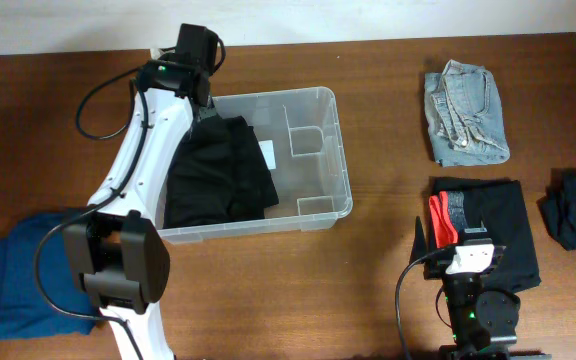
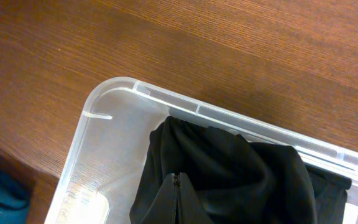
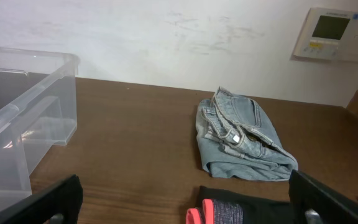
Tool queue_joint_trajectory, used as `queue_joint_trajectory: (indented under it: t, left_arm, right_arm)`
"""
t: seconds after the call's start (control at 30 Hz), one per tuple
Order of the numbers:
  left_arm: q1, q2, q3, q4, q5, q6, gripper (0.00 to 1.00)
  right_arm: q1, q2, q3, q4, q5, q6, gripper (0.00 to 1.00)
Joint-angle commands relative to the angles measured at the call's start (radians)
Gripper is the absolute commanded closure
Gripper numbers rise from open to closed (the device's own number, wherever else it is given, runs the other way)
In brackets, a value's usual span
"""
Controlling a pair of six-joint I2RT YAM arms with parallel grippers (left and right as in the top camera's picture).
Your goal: Pack container
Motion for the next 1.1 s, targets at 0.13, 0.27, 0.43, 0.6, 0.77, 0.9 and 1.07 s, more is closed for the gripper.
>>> queue_joint_trajectory:
  t: [0.13, 0.27, 0.43, 0.6, 0.77, 0.9, 1.07]
  left_arm:
    - [0.005, -0.01, -0.009, 0.025, 0.114, -0.024, 0.99]
    - [0.005, -0.004, -0.034, 0.052, 0.142, -0.024, 1.0]
    - [0.005, 0.021, -0.061, 0.089, 0.194, -0.023, 0.99]
    - [0.002, 0.064, -0.077, 0.118, 0.303, -0.023, 0.99]
    - [-0.024, 0.116, -0.079, 0.118, 0.322, -0.023, 0.99]
    - [-0.054, 0.148, -0.079, 0.119, 0.322, -0.023, 1.0]
    - [-0.084, 0.164, -0.079, 0.143, 0.322, -0.017, 0.99]
  right_arm:
    - [-0.006, -0.01, -0.005, -0.006, 0.006, -0.003, 0.02]
    - [-0.006, -0.01, -0.005, -0.006, 0.006, -0.004, 0.01]
    - [-0.006, -0.01, -0.005, -0.006, 0.006, -0.003, 0.02]
    - [-0.006, -0.01, -0.005, -0.006, 0.006, -0.004, 0.02]
    - [-0.006, -0.01, -0.005, -0.005, 0.006, -0.003, 0.02]
    - [-0.006, -0.01, -0.005, -0.006, 0.006, -0.003, 0.02]
    - [-0.006, -0.01, -0.005, -0.006, 0.006, -0.004, 0.02]
